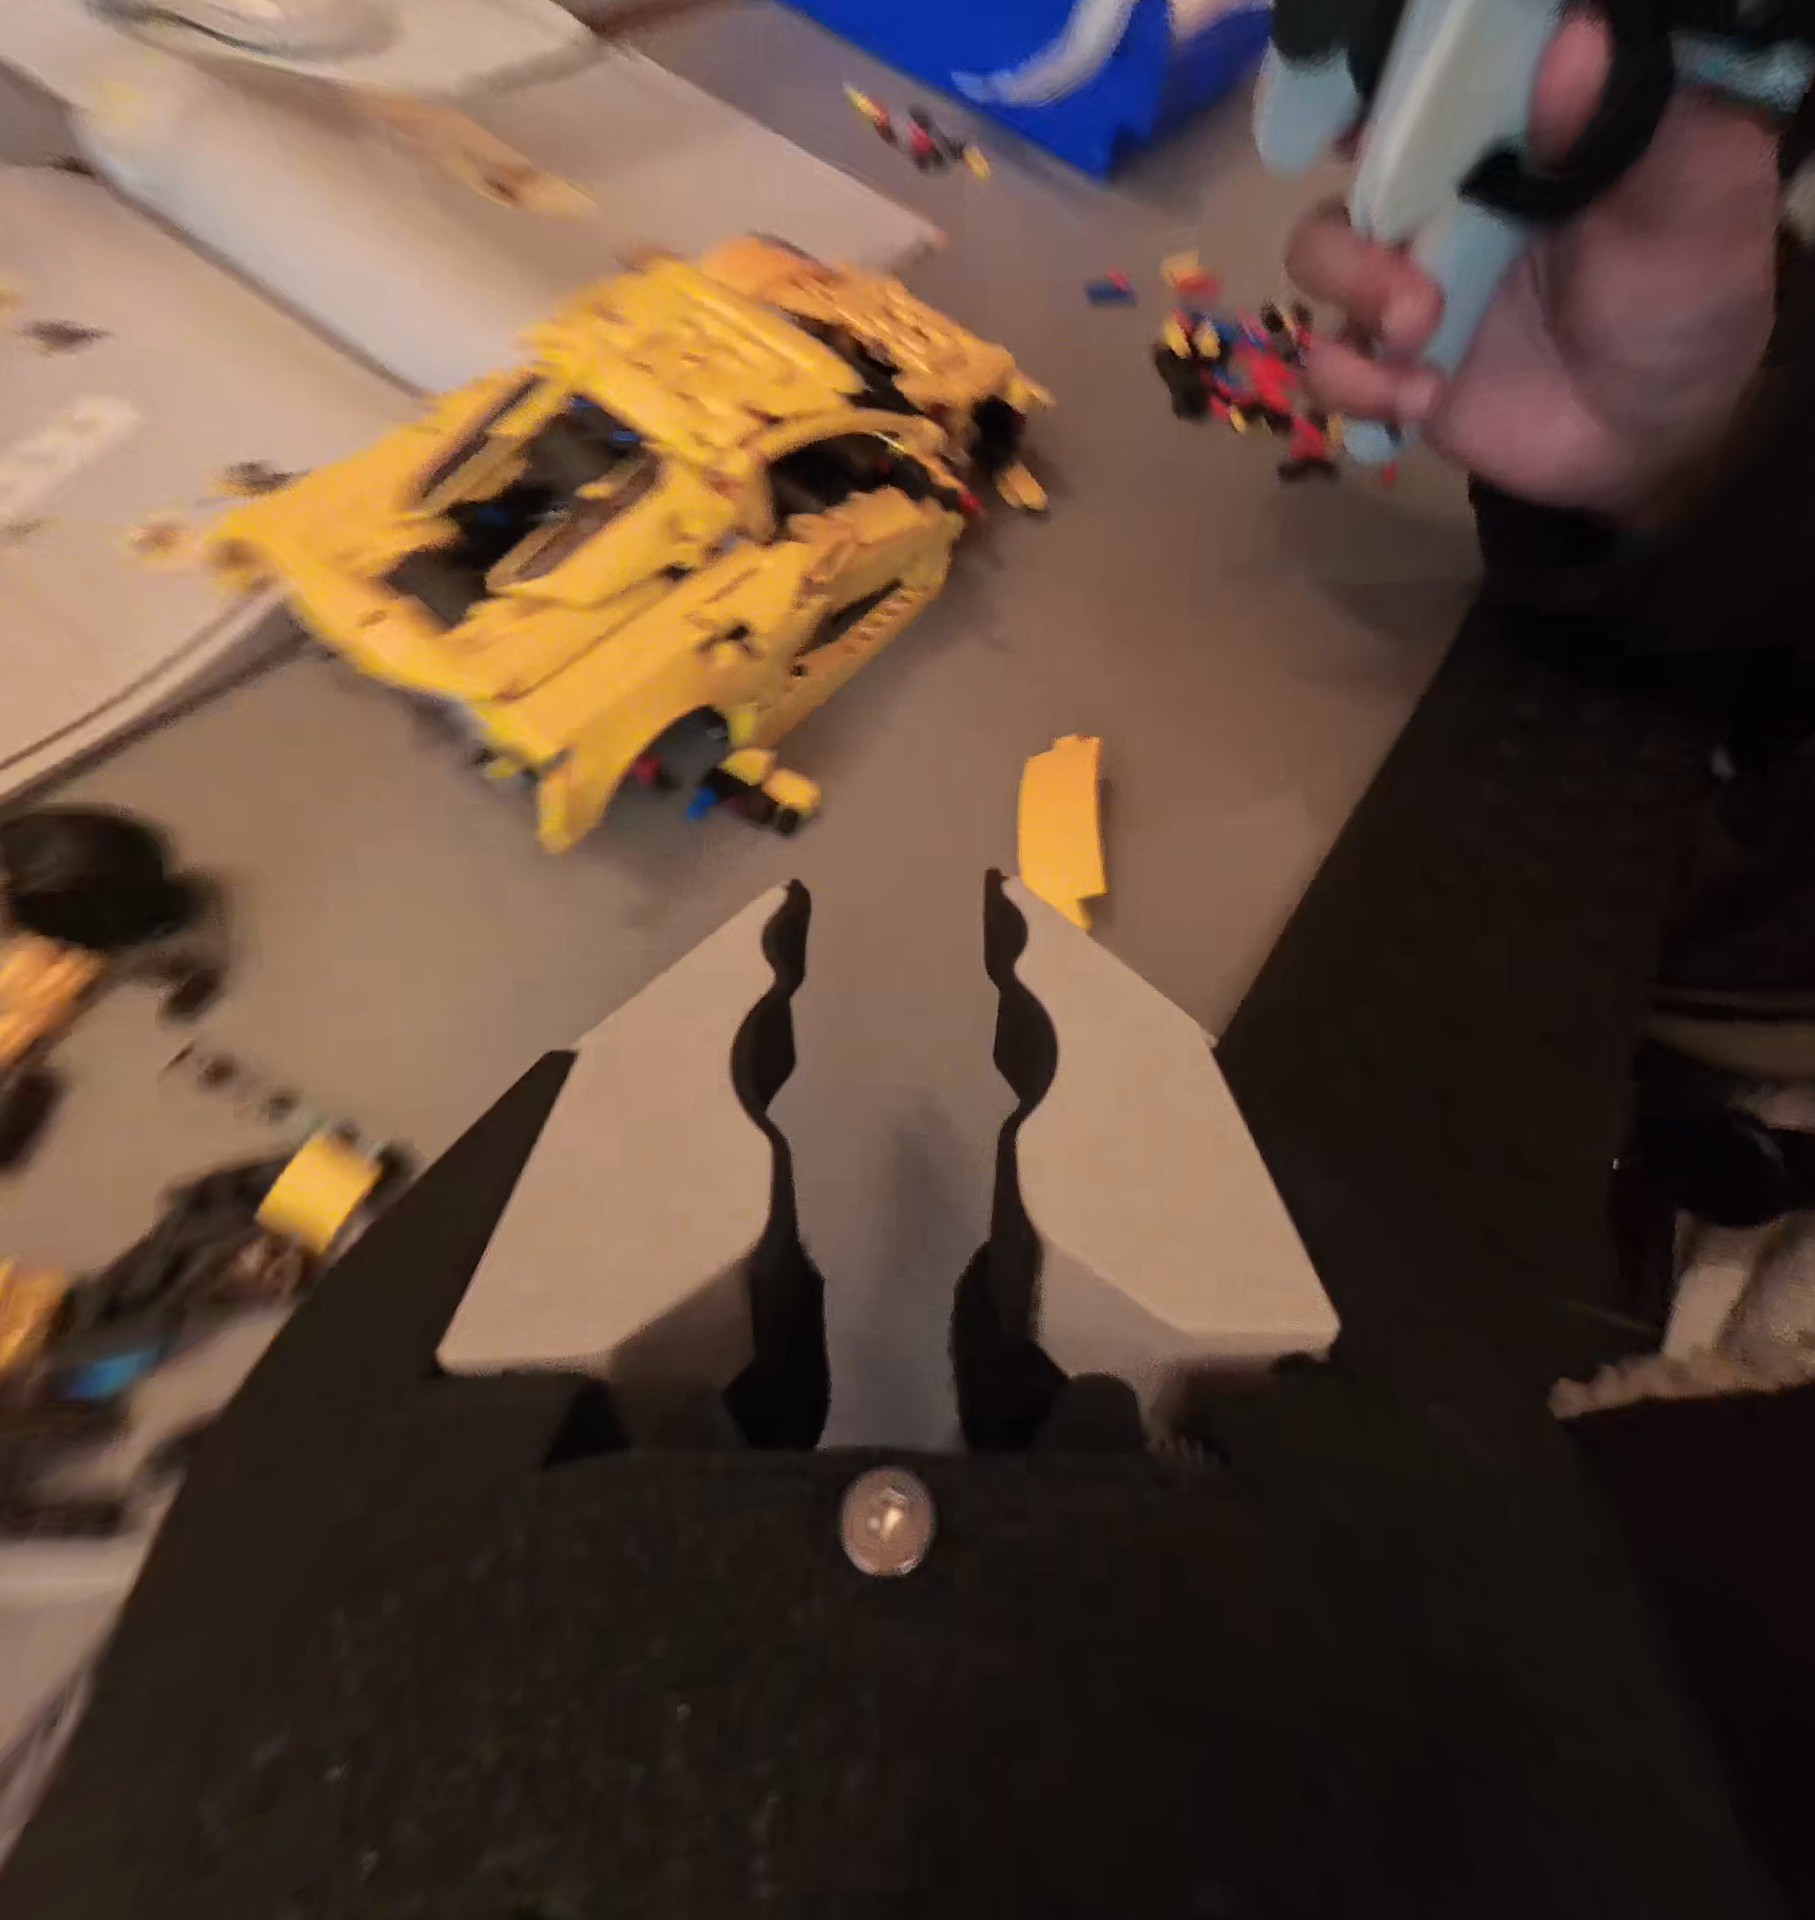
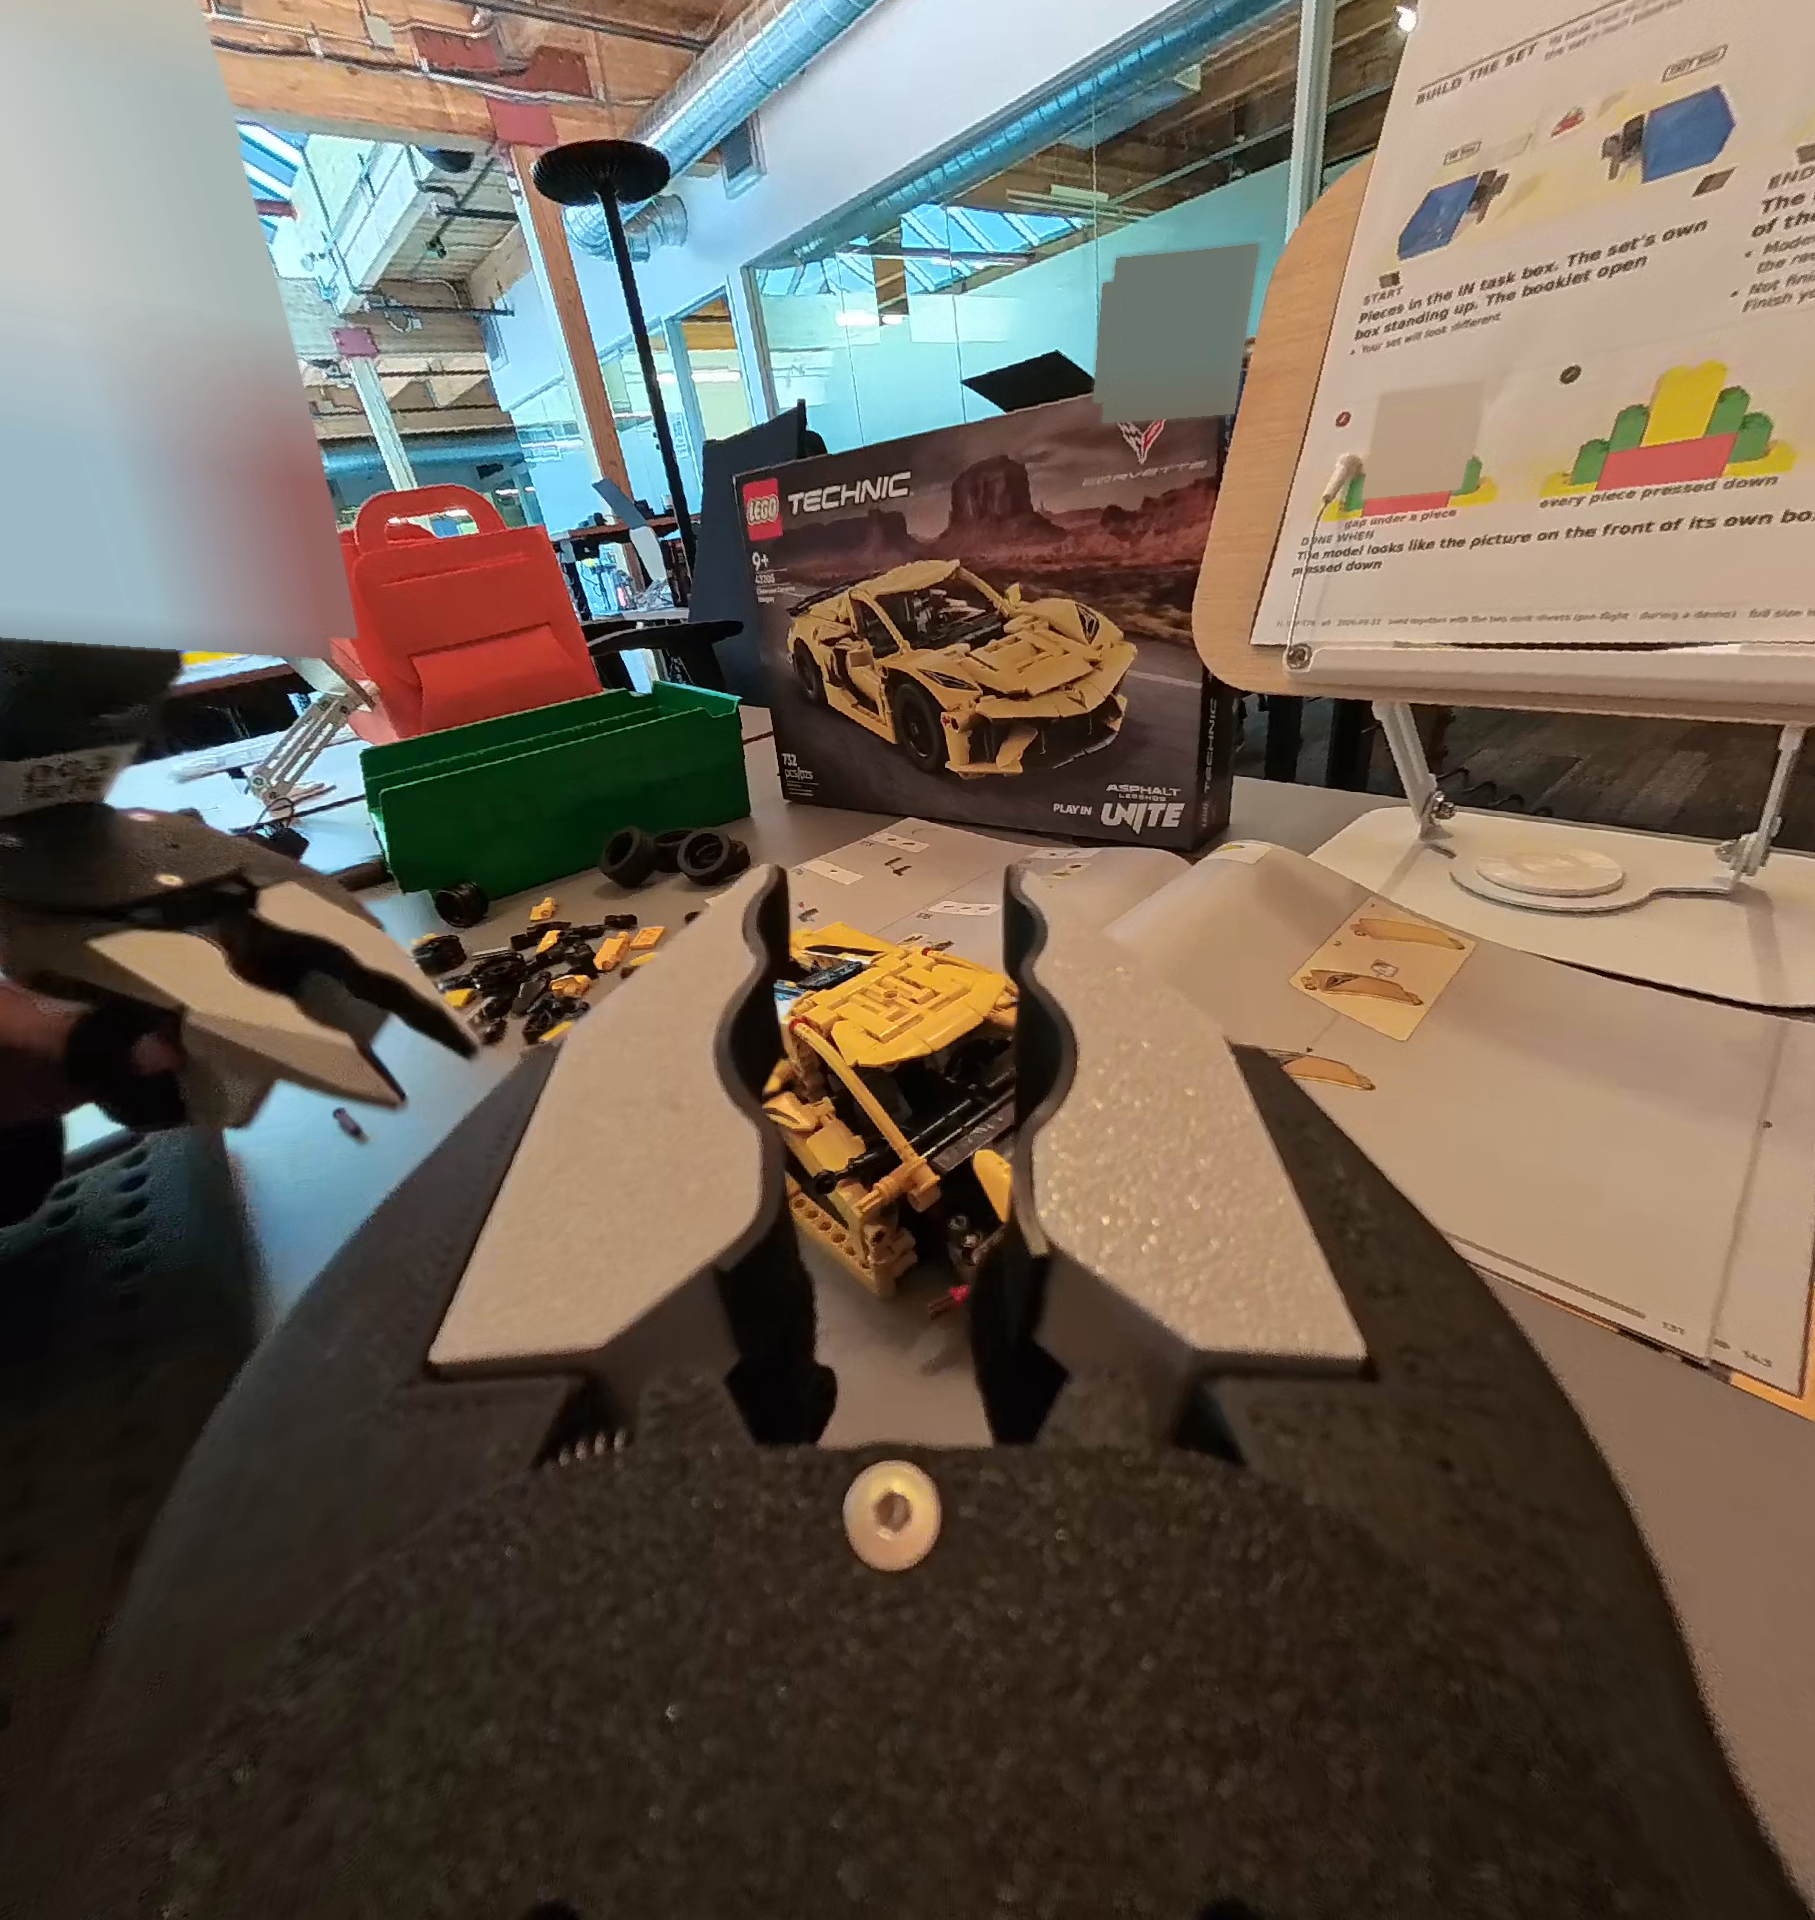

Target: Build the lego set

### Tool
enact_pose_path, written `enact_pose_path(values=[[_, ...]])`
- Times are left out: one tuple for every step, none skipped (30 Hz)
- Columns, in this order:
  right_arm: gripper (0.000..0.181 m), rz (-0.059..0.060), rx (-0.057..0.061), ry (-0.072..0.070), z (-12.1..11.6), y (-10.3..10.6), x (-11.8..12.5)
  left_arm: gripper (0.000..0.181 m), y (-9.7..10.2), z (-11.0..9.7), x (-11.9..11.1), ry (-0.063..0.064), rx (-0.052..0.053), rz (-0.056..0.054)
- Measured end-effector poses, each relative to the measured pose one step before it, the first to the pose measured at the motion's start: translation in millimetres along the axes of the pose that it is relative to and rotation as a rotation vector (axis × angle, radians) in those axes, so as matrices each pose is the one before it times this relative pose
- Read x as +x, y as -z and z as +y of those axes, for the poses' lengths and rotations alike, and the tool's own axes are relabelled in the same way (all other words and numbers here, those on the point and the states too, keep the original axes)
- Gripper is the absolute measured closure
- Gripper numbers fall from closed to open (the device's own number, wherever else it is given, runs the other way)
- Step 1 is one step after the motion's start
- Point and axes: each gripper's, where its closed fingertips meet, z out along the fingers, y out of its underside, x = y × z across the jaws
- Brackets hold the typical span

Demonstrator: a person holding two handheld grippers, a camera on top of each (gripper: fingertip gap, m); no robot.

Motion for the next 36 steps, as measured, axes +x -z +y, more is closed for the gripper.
enact_pose_path(values=[[0.143, -0.003, 0.0005, -0.0013, -0.03, -0.18, -0.77, 0.148, 19.67, 1.12, -9.97, 0.0444, 0.0515, -0.0518], [0.143, -0.0027, -0.0034, -0.0009, 0.88, -0.68, -0.68, 0.147, 21.84, 2.01, -13.08, 0.0383, 0.0476, -0.0613], [0.143, -0.0022, -0.0061, -0.0002, 1.49, -0.83, -0.55, 0.147, 24.1, 4.16, -17.24, 0.0229, 0.0344, -0.0742], [0.143, -0.0019, -0.0088, 0.0005, 2.08, -1.08, -0.42, 0.147, 26.37, 6.37, -24.29, 0.011, 0.0199, -0.1002], [0.143, -0.0014, -0.0089, 0.0017, 2.09, -1.04, -0.39, 0.147, 27.02, 8.22, -30.15, 0.0119, 0.0144, -0.113], [0.144, -0.0005, -0.0068, 0.0035, 1.68, -0.89, -0.2, 0.147, 25.64, 9.5, -31.88, 0.0164, 0.0125, -0.0967], [0.144, 0.0012, -0.0068, 0.005, 1.69, -0.86, -0.01, 0.146, 22.28, 11.15, -29.34, 0.0247, 0.005, -0.0584], [0.144, 0.0033, -0.0062, 0.0062, 1.48, -0.77, 0.4, 0.146, 19.37, 14.06, -28.47, 0.0237, -0.0179, -0.0388], [0.145, 0.0035, -0.0058, 0.007, 1.61, -0.88, 0.55, 0.145, 17.2, 16.87, -33.86, 0.0182, -0.0427, -0.0676], [0.145, 0.0041, -0.0067, 0.0065, 1.81, -0.91, 0.63, 0.138, 13.27, 16.68, -36.01, 0.0042, -0.0473, -0.0829], [0.145, 0.0033, -0.0081, 0.0047, 2.07, -0.9, 0.66, 0.118, 7.5, 14.71, -33.92, 0.0038, -0.0339, -0.0787], [0.146, 0.0013, -0.0074, 0.003, 1.96, -1.04, 0.31, 0.094, 2.36, 12.72, -28.3, 0.0211, -0.0316, -0.0597], [0.147, 0.0014, -0.0051, 0.0031, 1.62, -0.85, 0.36, 0.083, -1.64, 11.06, -18.79, 0.0265, -0.0378, -0.0161], [0.148, 0.003, -0.0048, 0.004, 1.57, -0.96, 0.69, 0.08, -3.21, 6.19, -12.26, 0.0243, -0.0205, 0.0089], [0.148, 0.004, -0.0063, 0.0053, 1.86, -0.82, 1.02, 0.079, -3.75, 1.58, -9.03, 0.009, 0.0033, 0.0112], [0.149, 0.004, -0.0068, 0.0054, 1.93, -0.79, 1.01, 0.079, -3.93, -0.37, -8.07, -0.0095, 0.0089, 0.0034], [0.149, 0.0036, -0.0061, 0.0034, 1.9, -0.71, 1.08, 0.079, -4.06, -0.74, -6.71, -0.0101, 0.0082, 0.0034], [0.15, 0.0017, -0.0043, 0.0012, 1.55, -0.48, 0.68, 0.079, -4.41, 0.08, -3.91, 0.0022, -0.0012, 0.0153], [0.15, 0.0005, -0.0018, -0.0006, 0.99, -0.34, 0.54, 0.079, -4.42, 0.19, -1.74, 0.0114, -0.0075, 0.0239], [0.151, 0.0008, -0.0012, -0.0007, 0.81, -0.25, 0.61, 0.079, -4.32, 0.09, -1.92, 0.0154, -0.0094, 0.0183], [0.151, 0.0013, -0.0023, 0.0002, 0.77, -0.35, 0.6, 0.079, -4.06, 0.3, -2.45, 0.0142, -0.0111, 0.0099], [0.152, 0.0003, -0.0026, 0.0011, 0.73, -0.32, 0.28, 0.08, -3.79, 0.86, -1.64, 0.0089, -0.0158, 0.008], [0.152, -0.0012, -0.0014, 0.0017, 0.49, -0.32, -0.15, 0.083, -3.75, 1.75, -0.01, 0.0017, -0.0189, 0.0085], [0.152, -0.0008, -0.0014, 0.0024, 0.5, -0.28, -0.19, 0.088, -2.83, 1.57, 0.27, -0.0154, -0.0144, -0.005], [0.153, -0.0009, -0.0028, 0.0035, 0.7, -0.32, -0.38, 0.09, -1.69, 2.14, -0.06, -0.0326, -0.0179, -0.0224], [0.153, -0.0011, -0.004, 0.0036, 0.87, -0.28, -0.5, 0.098, 0.02, 0.29, 2.96, -0.0289, -0.0088, -0.0063], [0.153, -0.0011, -0.0045, 0.0028, 0.94, -0.28, -0.42, 0.103, 0.51, 0.35, 3.84, -0.0047, -0.0114, 0.0027], [0.154, -0.0016, -0.0032, 0.0027, 0.55, -0.28, -0.56, 0.106, 0.67, 0.67, 2.66, 0.0038, -0.0122, -0.0029], [0.154, -0.0029, -0.0006, 0.0023, 0.02, -0.14, -0.83, 0.108, 0.78, 0.66, 2.09, 0.0048, -0.0083, -0.0065], [0.155, -0.0042, 0.0012, 0.0009, -0.34, -0.13, -1.07, 0.111, 0.84, 0.82, 2.45, 0.0044, -0.0053, -0.0032], [0.155, -0.0046, 0.0007, 0.0005, -0.37, -0.04, -1.07, 0.115, 1.09, 0.86, 3.03, -0.0011, -0.0041, 0.001], [0.155, -0.0044, -0.0003, 0.0013, -0.12, 0.01, -1.21, 0.119, 1.02, 0.72, 3.29, -0.0029, -0.0007, 0.0026], [0.155, -0.0034, -0.0002, 0.0025, -0.13, 0.01, -0.98, 0.122, 0.77, 0.5, 2.91, -0.0029, 0.0032, 0.0022], [0.156, -0.0027, -0.001, 0.0033, -0.01, -0.04, -0.99, 0.127, 0.76, 0.34, 2.71, -0.0029, 0.0029, 0.0036], [0.156, -0.0024, -0.0013, 0.0031, 0.0, -0.01, -0.75, 0.132, 0.64, 0.34, 2.52, -0.0045, 0.001, 0.0025], [0.156, -0.0025, -0.0006, 0.002, 0.01, -0.02, -0.75, 0.135, 0.74, 0.13, 1.64, -0.0079, -0.0009, -0.0024]])
